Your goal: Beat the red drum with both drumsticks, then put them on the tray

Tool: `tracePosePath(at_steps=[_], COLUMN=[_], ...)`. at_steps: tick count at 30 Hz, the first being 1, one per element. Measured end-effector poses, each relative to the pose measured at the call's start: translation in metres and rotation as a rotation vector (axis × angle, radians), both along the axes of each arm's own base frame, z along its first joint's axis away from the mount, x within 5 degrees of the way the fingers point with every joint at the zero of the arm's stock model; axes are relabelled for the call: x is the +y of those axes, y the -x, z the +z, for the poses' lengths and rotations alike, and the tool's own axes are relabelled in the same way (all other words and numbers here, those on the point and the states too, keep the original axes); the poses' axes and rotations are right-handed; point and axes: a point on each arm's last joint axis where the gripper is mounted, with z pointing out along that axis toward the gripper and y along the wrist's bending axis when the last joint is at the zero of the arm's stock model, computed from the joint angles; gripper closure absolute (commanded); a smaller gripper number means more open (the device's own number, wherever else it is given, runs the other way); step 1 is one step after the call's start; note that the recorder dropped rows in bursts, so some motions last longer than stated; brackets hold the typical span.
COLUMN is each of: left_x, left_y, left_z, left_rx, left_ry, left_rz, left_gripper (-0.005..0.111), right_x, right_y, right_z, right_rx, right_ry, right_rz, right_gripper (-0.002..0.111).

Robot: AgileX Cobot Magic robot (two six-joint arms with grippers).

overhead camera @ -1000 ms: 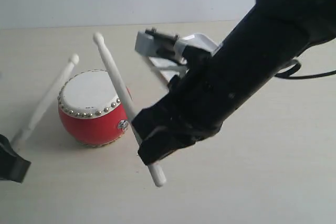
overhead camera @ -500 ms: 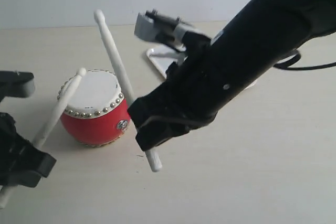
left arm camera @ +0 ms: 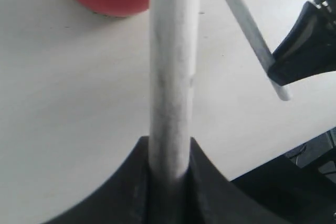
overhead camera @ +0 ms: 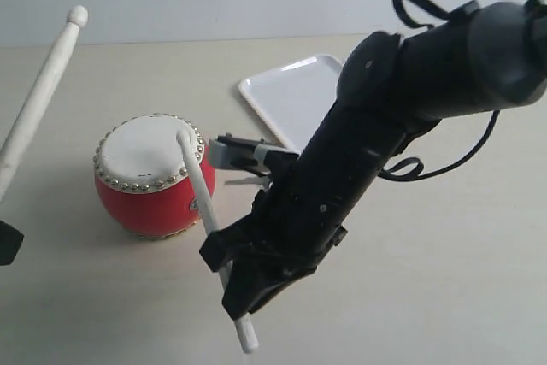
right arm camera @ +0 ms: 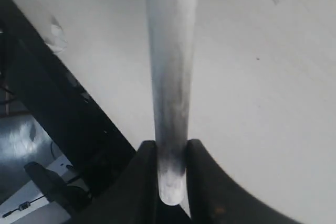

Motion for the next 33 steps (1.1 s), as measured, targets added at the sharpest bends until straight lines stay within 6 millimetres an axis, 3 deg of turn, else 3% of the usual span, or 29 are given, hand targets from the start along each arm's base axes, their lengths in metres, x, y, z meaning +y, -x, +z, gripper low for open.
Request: tracePosePath(at_steps=[4, 10, 16, 18, 20, 25, 27, 29, 33], left_x=[-0.002, -0.008, -0.013, -0.015, -0.017, -0.013, -0.008, -0.003, 0.000], left_y=[-0.005, -0.014, -0.021, -0.023, -0.025, -0.014, -0.006, 0.001, 0.005], left_z=[-0.026, -0.085, -0.103, -0.100, -0.085, -0.024, -0.010, -0.003, 0.001], left_rx=[0.056, 0.263, 0.346, 0.357, 0.337, 0.148, 0.080, 0.043, 0.020], left_ry=[-0.039, -0.163, -0.209, -0.209, -0.186, -0.043, 0.003, 0.026, 0.025], left_rz=[0.008, 0.021, 0.026, 0.024, 0.018, 0.005, 0.004, 0.002, 0.001], left_gripper=[0.107, 0.107, 0.107, 0.107, 0.107, 0.107, 0.107, 0.107, 0.107], right_x=[-0.006, -0.021, -0.028, -0.027, -0.021, -0.002, 0.002, 0.005, 0.006], right_y=[0.007, 0.024, 0.032, 0.029, 0.021, 0.000, -0.001, 0.001, 0.002], right_z=[0.050, 0.114, 0.135, 0.131, 0.113, 0.024, -0.006, -0.022, -0.017], right_rx=[-0.118, -0.293, -0.357, -0.354, -0.320, -0.107, -0.008, 0.065, 0.074], right_ry=[-0.106, -0.251, -0.302, -0.290, -0.246, -0.060, -0.021, -0.023, -0.048], right_rz=[-0.009, -0.040, -0.060, -0.063, -0.053, 0.002, 0.032, 0.049, 0.047], right_gripper=[0.108, 0.108, 0.108, 0.108, 0.108, 0.108, 0.108, 0.108, 0.108])
